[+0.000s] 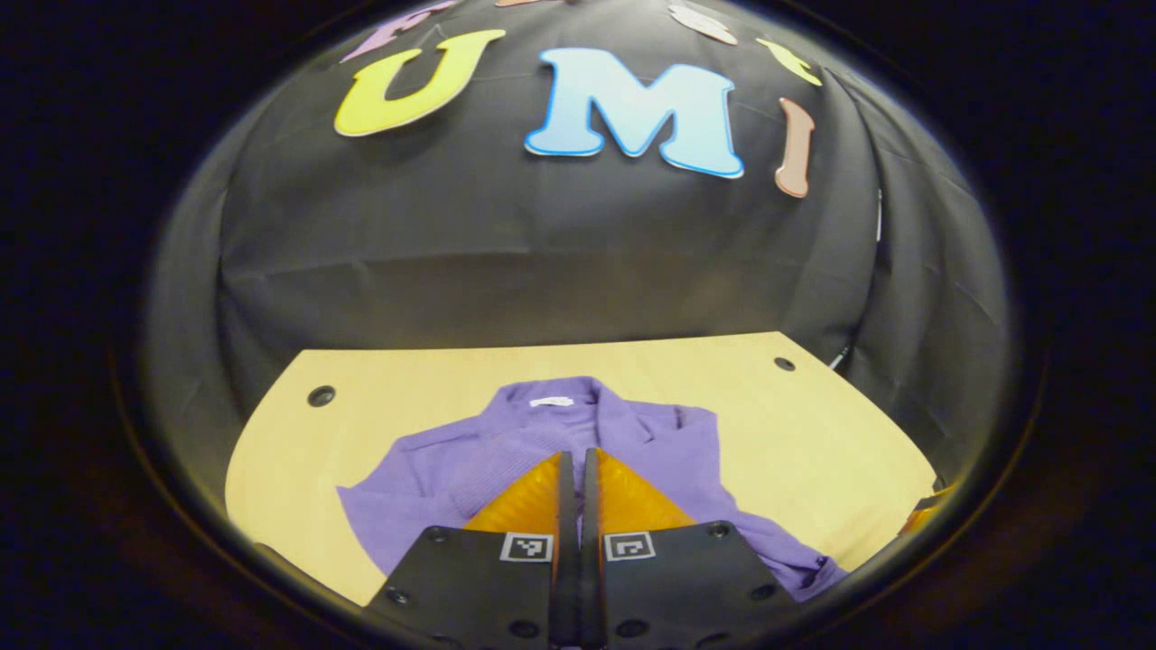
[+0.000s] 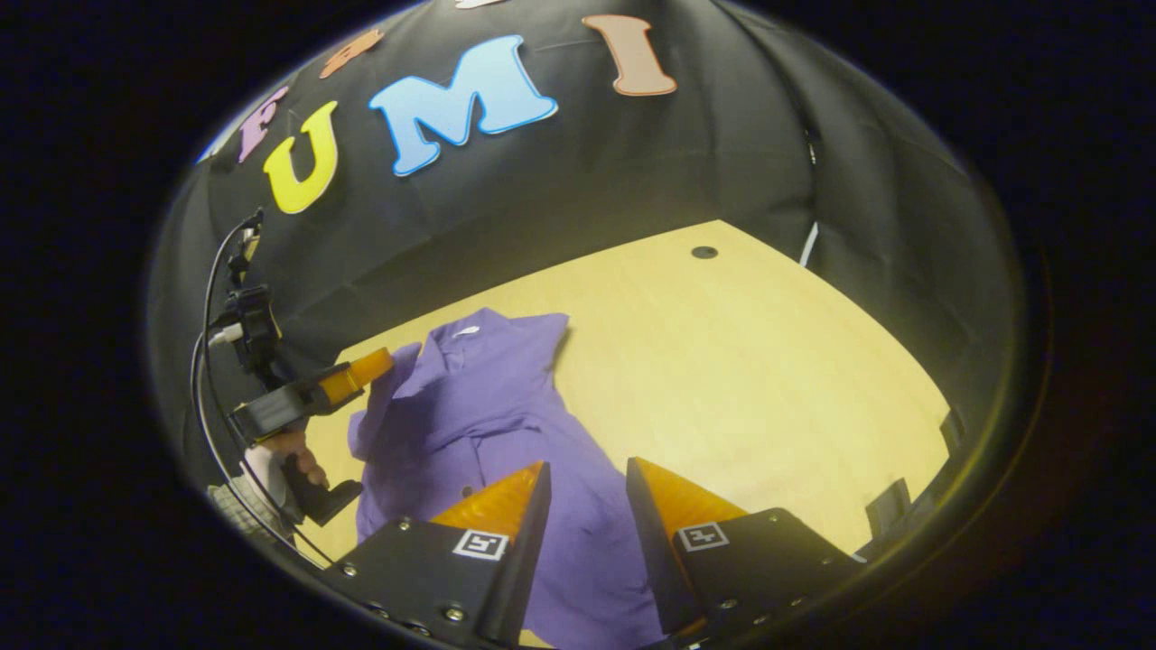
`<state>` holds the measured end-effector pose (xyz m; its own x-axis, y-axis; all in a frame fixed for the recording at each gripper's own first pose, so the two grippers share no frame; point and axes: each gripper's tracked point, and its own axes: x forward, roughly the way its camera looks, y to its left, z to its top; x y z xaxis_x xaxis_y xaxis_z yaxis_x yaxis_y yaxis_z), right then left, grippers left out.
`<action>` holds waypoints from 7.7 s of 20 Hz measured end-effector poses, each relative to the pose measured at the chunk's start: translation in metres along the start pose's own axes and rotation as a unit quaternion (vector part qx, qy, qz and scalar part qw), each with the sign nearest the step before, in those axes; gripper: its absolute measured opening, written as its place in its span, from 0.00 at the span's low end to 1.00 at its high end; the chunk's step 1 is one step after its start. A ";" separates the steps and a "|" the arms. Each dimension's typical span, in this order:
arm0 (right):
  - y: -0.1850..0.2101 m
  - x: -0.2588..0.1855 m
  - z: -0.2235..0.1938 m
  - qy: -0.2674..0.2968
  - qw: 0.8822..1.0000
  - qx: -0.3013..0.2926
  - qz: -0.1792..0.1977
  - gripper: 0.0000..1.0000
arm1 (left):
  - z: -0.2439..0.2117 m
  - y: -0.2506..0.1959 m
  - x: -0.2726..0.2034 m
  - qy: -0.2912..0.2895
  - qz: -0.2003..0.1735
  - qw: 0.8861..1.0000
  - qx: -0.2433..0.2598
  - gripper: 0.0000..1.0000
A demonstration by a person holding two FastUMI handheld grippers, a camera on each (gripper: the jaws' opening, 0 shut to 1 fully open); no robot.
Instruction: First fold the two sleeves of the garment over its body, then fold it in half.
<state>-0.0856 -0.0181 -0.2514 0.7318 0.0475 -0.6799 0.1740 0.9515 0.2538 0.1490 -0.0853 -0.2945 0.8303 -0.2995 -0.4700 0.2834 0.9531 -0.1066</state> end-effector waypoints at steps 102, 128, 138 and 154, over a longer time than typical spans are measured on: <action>0.039 0.048 -0.116 0.198 0.970 -0.132 0.054 0.01 | -0.208 0.055 -0.195 0.200 0.103 0.973 -0.052 0.07; 0.137 0.259 0.143 0.029 0.993 -0.077 0.083 0.01 | 0.000 0.170 0.037 0.072 0.121 0.986 -0.092 0.07; 0.120 0.343 0.145 0.032 0.997 -0.047 0.058 0.01 | 0.006 0.187 0.133 0.055 0.112 0.990 -0.060 0.06; 0.116 0.371 0.113 0.050 0.995 -0.050 0.074 0.03 | -0.038 0.195 0.158 0.089 0.134 0.985 -0.065 0.06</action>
<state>0.2802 0.0754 -0.3963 0.6744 0.2140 -0.7067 -0.0003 0.9572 0.2896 0.3174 0.0545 -0.4233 0.7664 -0.0359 -0.6414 -0.0075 0.9979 -0.0647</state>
